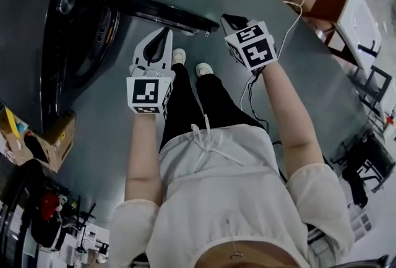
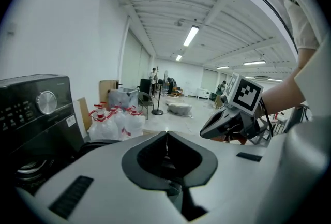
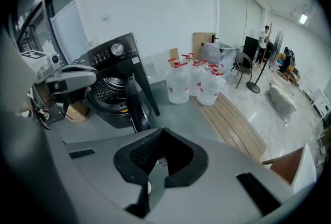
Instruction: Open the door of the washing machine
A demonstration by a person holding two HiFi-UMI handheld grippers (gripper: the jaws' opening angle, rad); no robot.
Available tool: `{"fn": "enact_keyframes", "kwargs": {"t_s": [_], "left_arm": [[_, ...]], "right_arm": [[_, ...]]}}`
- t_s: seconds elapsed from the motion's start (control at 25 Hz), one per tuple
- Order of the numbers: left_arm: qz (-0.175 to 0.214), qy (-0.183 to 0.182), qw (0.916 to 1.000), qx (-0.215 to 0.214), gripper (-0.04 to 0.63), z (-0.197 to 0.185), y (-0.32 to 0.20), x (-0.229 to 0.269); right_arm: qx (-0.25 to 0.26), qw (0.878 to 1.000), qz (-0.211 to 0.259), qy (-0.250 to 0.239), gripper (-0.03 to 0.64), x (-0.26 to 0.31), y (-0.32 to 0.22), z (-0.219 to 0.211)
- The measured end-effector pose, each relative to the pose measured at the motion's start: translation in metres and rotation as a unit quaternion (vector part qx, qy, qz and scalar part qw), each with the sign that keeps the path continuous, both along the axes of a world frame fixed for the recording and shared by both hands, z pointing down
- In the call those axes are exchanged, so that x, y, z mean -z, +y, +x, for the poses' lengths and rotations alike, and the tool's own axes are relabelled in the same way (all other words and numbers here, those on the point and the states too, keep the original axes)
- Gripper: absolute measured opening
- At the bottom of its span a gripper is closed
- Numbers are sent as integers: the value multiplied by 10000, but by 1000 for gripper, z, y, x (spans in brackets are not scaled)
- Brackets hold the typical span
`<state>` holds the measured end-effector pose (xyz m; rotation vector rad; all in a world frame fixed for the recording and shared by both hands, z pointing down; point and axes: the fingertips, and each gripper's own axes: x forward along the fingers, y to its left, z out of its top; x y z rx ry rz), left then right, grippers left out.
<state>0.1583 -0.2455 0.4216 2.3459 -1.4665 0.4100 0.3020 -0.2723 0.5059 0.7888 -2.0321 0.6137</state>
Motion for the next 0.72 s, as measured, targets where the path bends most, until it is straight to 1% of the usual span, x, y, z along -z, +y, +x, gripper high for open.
{"fn": "enact_keyframes", "kwargs": {"t_s": [0.16, 0.28, 0.36, 0.48, 0.6, 0.72], "left_arm": [[299, -23, 9985, 447, 23, -12, 22, 38], [486, -61, 9954, 826, 23, -27, 51, 65], [549, -102, 9919, 1140, 23, -42, 74, 80], [680, -272, 9825, 1714, 23, -75, 109, 104], [771, -471, 9702, 2250, 23, -108, 148, 123], [803, -627, 9576, 2694, 23, -136, 190, 138]], "right_arm": [[594, 9971, 406, -238, 8, 40, 2, -17], [1001, 9906, 798, -476, 8, 75, 13, -39], [1250, 9842, 1024, -731, 8, 98, 23, -61], [1735, 9693, 1293, -1170, 8, 134, 38, -108], [2190, 9518, 1469, -1567, 8, 165, 59, -155], [2529, 9355, 1585, -1893, 8, 190, 90, -195]]}}
